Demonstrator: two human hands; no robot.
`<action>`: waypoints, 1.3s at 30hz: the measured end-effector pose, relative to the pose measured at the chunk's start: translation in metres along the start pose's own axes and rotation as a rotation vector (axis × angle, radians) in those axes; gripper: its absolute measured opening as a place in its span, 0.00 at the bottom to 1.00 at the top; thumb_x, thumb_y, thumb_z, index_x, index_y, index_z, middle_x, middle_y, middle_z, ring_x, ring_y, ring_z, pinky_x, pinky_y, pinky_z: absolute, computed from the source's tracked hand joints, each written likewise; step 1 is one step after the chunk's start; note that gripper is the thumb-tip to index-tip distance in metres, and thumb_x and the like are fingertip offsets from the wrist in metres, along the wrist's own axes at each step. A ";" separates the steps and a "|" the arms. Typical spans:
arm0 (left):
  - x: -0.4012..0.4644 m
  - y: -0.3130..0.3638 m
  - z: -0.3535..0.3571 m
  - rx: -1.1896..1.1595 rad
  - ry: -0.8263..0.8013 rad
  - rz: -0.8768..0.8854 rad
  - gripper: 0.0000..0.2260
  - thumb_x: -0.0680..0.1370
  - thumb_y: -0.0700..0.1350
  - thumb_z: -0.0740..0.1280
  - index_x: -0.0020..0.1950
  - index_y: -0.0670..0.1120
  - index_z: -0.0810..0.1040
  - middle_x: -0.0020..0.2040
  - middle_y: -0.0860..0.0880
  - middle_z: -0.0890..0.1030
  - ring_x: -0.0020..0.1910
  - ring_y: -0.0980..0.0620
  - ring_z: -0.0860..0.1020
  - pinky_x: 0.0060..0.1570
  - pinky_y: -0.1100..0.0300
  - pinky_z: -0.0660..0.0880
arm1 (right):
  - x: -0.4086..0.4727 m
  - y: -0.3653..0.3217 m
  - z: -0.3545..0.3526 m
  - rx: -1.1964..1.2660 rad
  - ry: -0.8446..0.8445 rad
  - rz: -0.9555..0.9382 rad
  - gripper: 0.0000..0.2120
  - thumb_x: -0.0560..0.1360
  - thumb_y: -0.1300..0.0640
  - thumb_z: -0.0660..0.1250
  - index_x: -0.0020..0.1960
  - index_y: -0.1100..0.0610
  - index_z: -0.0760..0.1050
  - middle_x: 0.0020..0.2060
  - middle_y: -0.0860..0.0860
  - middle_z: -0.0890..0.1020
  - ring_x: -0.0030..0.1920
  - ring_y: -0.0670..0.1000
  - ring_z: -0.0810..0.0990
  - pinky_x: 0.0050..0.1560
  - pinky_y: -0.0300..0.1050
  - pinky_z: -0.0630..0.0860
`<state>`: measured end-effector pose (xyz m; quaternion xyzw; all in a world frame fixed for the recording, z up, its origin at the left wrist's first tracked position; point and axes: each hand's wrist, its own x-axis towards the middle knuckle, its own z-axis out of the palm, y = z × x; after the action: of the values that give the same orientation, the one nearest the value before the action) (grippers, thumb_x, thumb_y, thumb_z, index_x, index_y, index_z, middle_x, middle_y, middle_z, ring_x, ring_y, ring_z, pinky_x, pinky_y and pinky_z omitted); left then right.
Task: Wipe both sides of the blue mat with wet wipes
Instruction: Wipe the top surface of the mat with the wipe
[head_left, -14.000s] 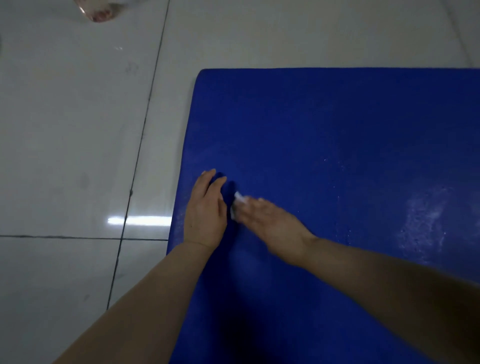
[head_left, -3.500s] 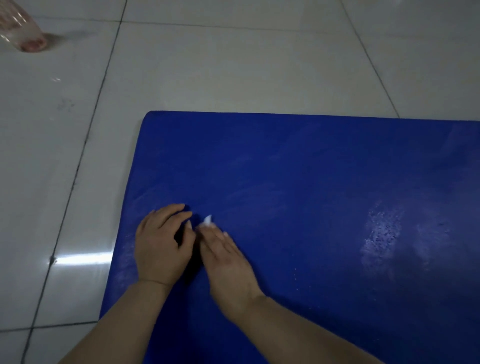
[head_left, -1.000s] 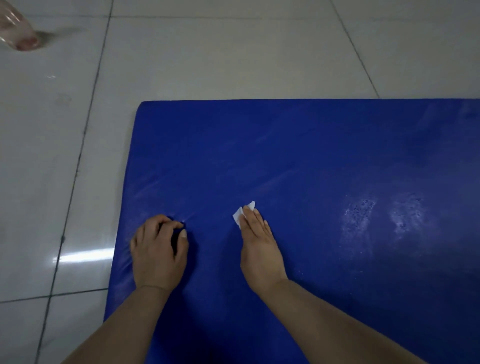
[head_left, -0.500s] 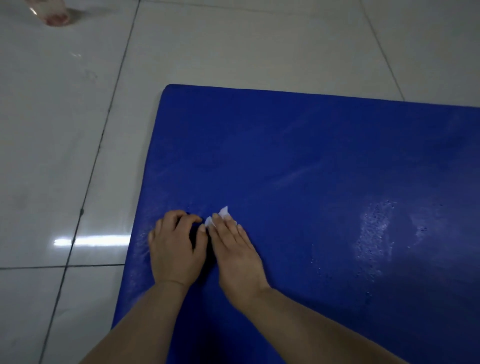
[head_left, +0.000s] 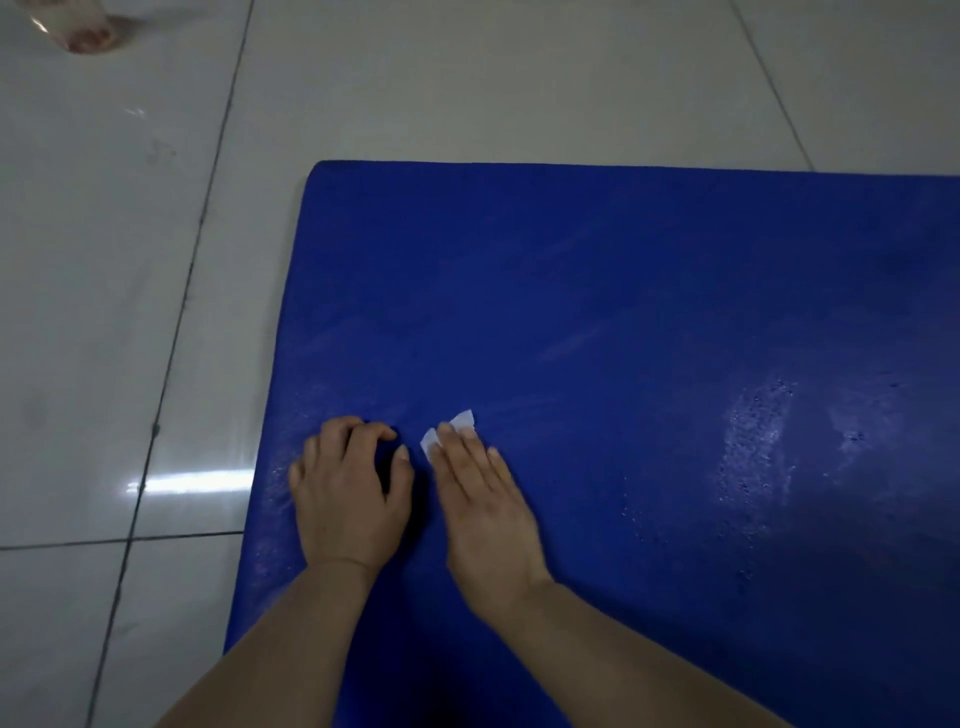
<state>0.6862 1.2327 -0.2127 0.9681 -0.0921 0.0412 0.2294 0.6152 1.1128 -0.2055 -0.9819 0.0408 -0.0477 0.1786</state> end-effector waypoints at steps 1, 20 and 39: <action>-0.001 0.000 0.000 -0.003 0.004 0.000 0.16 0.74 0.54 0.57 0.50 0.46 0.79 0.52 0.45 0.76 0.49 0.44 0.73 0.49 0.48 0.67 | -0.003 0.013 -0.006 -0.005 0.010 0.041 0.36 0.63 0.71 0.70 0.71 0.62 0.67 0.71 0.57 0.68 0.72 0.55 0.64 0.73 0.53 0.59; 0.000 0.001 0.000 -0.010 0.030 -0.002 0.16 0.75 0.53 0.57 0.48 0.46 0.79 0.51 0.45 0.76 0.48 0.44 0.73 0.48 0.49 0.66 | -0.042 0.080 -0.033 -0.070 0.107 0.381 0.38 0.65 0.79 0.63 0.73 0.63 0.61 0.74 0.56 0.59 0.74 0.53 0.55 0.73 0.55 0.55; 0.000 0.001 0.000 -0.055 0.054 -0.001 0.17 0.76 0.51 0.55 0.48 0.44 0.80 0.51 0.44 0.77 0.47 0.43 0.74 0.49 0.48 0.67 | -0.048 0.046 -0.020 -0.171 0.082 0.269 0.33 0.69 0.72 0.53 0.74 0.68 0.56 0.75 0.62 0.51 0.75 0.61 0.52 0.73 0.56 0.54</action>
<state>0.6859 1.2322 -0.2126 0.9600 -0.0867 0.0646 0.2583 0.5624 1.0676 -0.2070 -0.9764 0.1830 -0.0599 0.0975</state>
